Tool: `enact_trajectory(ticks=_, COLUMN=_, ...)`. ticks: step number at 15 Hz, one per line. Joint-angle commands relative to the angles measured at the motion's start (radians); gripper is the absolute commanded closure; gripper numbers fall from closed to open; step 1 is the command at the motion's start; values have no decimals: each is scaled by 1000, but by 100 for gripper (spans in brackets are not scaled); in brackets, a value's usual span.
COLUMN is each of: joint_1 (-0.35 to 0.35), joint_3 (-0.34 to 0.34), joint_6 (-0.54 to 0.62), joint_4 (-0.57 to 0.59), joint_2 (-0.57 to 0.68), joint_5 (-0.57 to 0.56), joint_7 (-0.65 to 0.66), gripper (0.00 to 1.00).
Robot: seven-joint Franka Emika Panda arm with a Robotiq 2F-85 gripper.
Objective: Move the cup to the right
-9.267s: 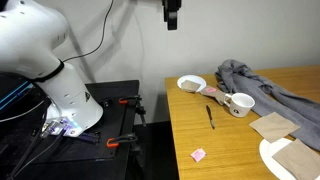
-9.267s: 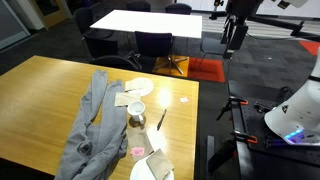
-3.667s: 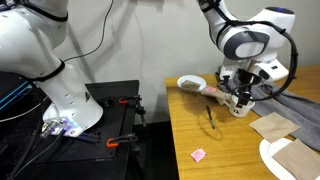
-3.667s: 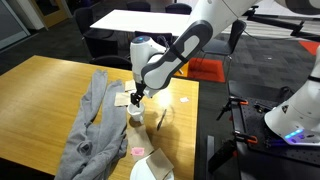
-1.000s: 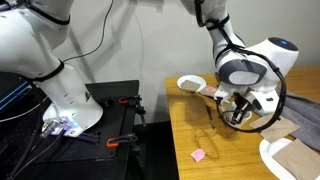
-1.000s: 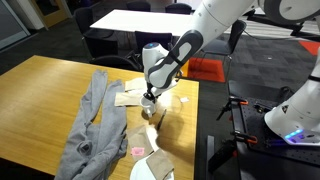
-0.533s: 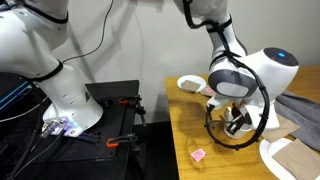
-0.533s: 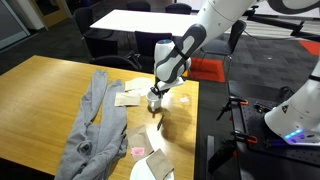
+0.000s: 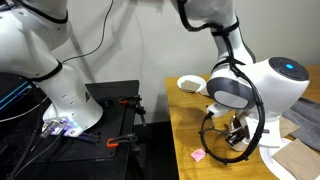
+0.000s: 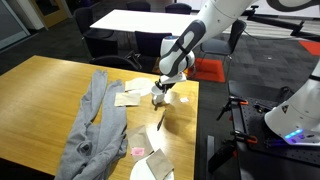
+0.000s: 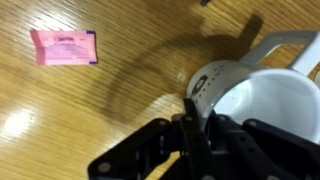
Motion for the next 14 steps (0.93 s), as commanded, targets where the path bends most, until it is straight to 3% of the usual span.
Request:
enact_trajectory(ticks=1, joint_1=2, joint_3=-25, joint_6=16, joint_4=-49, joint_2=-38, joint_5=23, joint_7=61, gripper=97)
enact_trajectory(ticks=9, joint_1=14, joint_3=-78, joint_6=17, joint_4=-72, joint_2=-47, joint_5=21, joint_7=175, gripper=97)
enact_trajectory(ticks=10, joint_1=18, joint_3=-82, joint_6=18, joint_4=-76, joint_2=-48, joint_5=18, joint_7=183, gripper=71)
enact_trajectory(ticks=14, joint_1=24, joint_3=-86, joint_6=45, joint_4=-120, joint_2=-79, joint_5=14, joint_7=195, gripper=41)
